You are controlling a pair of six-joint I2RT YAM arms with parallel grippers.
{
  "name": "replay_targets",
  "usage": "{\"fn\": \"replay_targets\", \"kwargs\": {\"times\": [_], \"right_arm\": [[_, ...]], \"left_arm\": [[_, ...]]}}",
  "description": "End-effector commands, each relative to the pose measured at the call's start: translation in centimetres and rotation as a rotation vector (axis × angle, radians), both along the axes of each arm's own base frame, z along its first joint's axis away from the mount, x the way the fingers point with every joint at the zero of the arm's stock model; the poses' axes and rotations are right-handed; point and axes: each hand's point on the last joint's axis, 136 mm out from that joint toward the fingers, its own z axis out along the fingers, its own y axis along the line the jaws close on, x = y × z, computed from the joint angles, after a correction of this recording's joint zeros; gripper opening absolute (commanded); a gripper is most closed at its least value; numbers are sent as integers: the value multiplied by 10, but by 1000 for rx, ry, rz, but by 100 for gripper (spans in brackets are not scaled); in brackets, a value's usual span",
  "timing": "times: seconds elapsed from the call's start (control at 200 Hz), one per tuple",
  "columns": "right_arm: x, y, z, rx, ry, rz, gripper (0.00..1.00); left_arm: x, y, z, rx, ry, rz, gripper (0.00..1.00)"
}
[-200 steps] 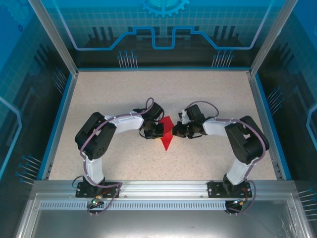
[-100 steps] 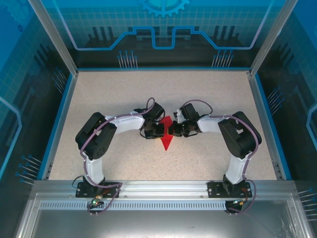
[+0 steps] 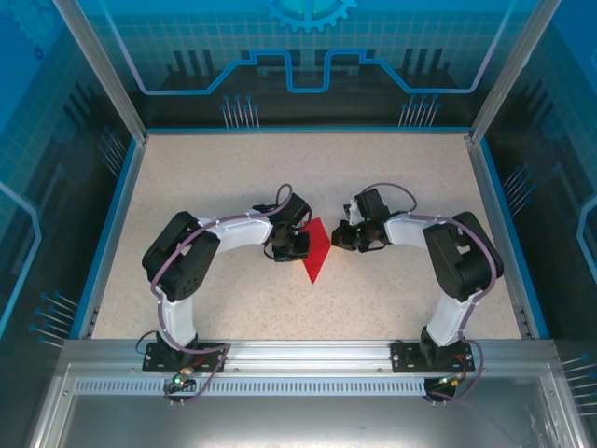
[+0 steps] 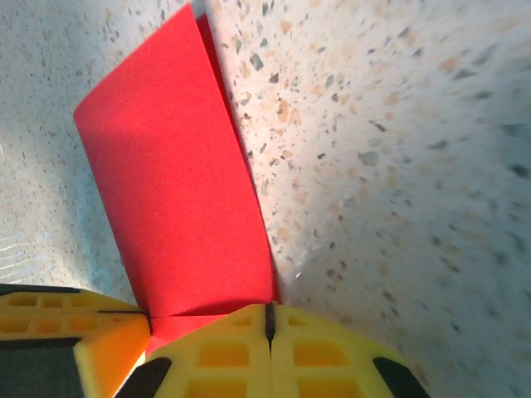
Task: Fold a paper plane with a square sheet of paper (pick it up from the middle)
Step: Third fold the triangle at the center of the table.
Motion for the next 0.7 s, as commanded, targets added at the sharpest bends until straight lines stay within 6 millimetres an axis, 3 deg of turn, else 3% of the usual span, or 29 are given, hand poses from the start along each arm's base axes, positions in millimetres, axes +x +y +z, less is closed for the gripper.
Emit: {"fn": "replay_targets", "kwargs": {"times": [0.0,0.04,0.135,0.345,0.47,0.695], "right_arm": [[-1,-5,39,-45,-98,-9,0],[-5,-2,49,-31,-117,-9,0],[-32,6,44,14,-69,2,0],[-76,48,41,109,11,84,0],[-88,65,30,104,45,116,0],[-100,74,5,107,97,140,0]], "left_arm": [[-33,44,-45,206,125,11,0],[-32,43,-45,203,125,14,0],[-32,41,-44,190,121,19,0],[-30,37,-44,166,116,27,0],[-29,36,-43,160,113,33,0],[-29,35,-41,158,111,33,0]]}}
